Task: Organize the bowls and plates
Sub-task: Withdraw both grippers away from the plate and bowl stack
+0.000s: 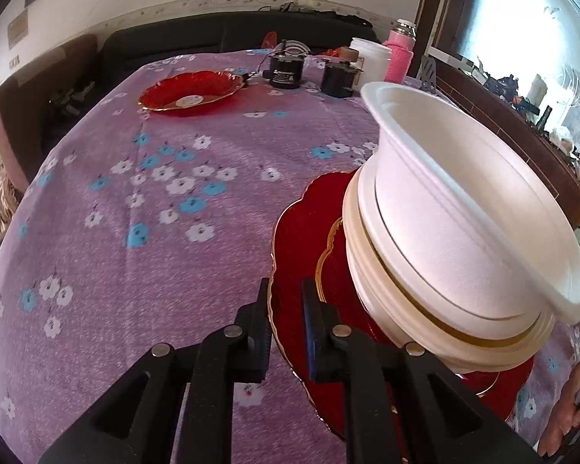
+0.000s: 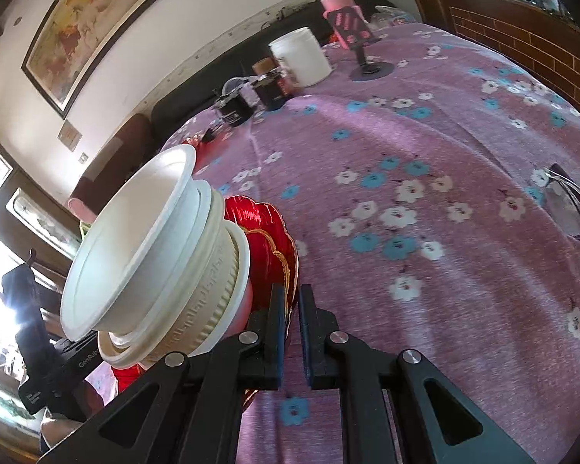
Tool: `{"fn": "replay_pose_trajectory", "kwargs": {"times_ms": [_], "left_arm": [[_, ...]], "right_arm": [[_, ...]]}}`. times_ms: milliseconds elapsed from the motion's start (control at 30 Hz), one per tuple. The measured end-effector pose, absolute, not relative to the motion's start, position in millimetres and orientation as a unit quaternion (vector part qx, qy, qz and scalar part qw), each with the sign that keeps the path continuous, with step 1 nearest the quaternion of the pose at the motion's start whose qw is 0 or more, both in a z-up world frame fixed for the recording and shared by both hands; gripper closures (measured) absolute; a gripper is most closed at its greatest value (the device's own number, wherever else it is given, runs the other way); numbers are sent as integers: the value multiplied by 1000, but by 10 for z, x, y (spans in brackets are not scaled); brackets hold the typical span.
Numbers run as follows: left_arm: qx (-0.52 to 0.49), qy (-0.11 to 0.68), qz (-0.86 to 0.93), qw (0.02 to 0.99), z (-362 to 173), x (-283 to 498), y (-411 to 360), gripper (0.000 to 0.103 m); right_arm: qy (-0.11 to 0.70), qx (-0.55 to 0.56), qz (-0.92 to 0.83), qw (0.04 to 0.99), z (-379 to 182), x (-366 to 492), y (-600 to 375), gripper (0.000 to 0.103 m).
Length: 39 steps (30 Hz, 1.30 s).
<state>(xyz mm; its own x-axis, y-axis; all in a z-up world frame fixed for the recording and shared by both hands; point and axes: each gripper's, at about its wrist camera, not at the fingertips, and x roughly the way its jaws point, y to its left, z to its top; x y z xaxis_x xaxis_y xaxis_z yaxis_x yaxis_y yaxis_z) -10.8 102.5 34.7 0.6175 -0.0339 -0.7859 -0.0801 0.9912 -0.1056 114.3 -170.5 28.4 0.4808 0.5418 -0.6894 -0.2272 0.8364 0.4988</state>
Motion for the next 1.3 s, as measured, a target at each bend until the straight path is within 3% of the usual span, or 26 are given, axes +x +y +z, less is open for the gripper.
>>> {"fn": "replay_pose_trajectory", "kwargs": {"times_ms": [567,1133,1300], "left_arm": [[-66,438,15,896,284,-109,995,90],[-50,399,14,915,462,-670,945,86],[-29,366,20,930,496,-967,814,84]], "right_arm": [[452,176,223,846,284,1124,-1745,93],[441,181,220,851,446,614,-1846,93],[431,191,240,849,427,276,-1777,76]]}}
